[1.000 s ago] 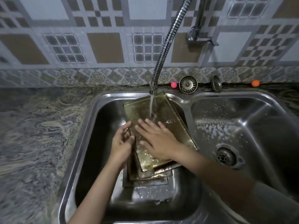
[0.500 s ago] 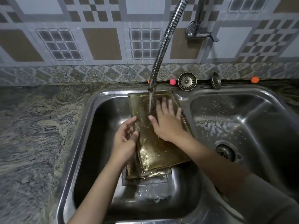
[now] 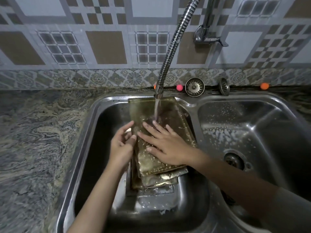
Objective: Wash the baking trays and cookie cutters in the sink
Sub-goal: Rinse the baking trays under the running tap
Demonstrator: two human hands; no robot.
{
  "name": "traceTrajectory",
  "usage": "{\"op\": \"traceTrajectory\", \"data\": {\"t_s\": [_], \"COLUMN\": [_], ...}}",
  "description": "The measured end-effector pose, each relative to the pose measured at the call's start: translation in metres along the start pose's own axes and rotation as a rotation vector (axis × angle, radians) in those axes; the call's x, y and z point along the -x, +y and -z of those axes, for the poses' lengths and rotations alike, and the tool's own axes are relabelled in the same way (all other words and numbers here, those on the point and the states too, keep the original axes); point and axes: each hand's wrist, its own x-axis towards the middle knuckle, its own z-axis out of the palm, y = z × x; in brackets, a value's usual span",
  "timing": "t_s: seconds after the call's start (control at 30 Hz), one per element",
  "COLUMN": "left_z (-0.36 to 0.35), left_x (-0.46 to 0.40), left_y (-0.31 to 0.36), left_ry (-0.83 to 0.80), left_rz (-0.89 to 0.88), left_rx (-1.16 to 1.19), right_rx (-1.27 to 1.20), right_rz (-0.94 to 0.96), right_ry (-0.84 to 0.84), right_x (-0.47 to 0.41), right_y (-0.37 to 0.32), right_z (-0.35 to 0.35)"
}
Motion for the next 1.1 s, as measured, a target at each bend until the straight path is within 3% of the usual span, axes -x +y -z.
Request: {"op": "traceTrajectory", "data": {"t_s": [0.03,0.17,0.23,0.33,0.4,0.47,0.53,0.63,0.77,0.83,0.97,1.03,1.1], "left_z": [0.006,-0.015,-0.023,-0.009,0.005,0.014,0.018,0.014,0.004,-0.003,-0.019,-0.03,-0.04], "left_x": [-0.002,0.008,0.011,0.004,0.001,0.0,-0.001,0.0,0.001,0.004,0.011,0.012,0.014], "left_y": [-0.002,-0.001,0.002,-0.001,-0.006,-0.009,-0.012,-0.017,-0.017,-0.01,0.016,0.027,0.033], "left_ry": [0.014,-0.064,-0.061,-0.001,0.036,0.071,0.075,0.037,-0.053,-0.132,-0.326,-0.42,-0.389], "left_rz": [0.015,-0.07,-0.098,-0.014,0.018,0.021,0.029,0.076,0.124,0.108,-0.074,-0.068,0.024], "left_rx": [0.021,-0.044,-0.061,0.015,0.036,-0.005,0.018,0.078,-0.187,-0.302,-0.066,0.038,0.114], "right_rx": [0.038,-0.054,-0.066,-0.034,0.088,0.16,-0.071,-0.752,-1.083,-1.089,-0.986,-0.958,-0.867], "right_rz": [-0.026,-0.49,-0.352,-0.058,-0.136,-0.336,-0.476,-0.441,-0.404,-0.37,-0.291,-0.265,-0.239], "right_ry": [-0.011,0.121,0.157,0.027,0.009,0.05,0.107,0.305,0.64,0.729,0.704,0.65,0.629], "right_x": [0.003,-0.017,-0.021,0.005,0.021,0.031,0.038,0.046,0.05,0.046,0.04,0.039,0.04], "right_y": [0.011,0.015,-0.006,-0.01,0.007,0.024,0.032,0.027,0.018,0.011,-0.006,-0.015,-0.025], "right_z": [0.0,0.003,-0.001,-0.001,0.008,0.015,0.02,0.019,0.019,0.022,0.01,0.001,-0.004]}}
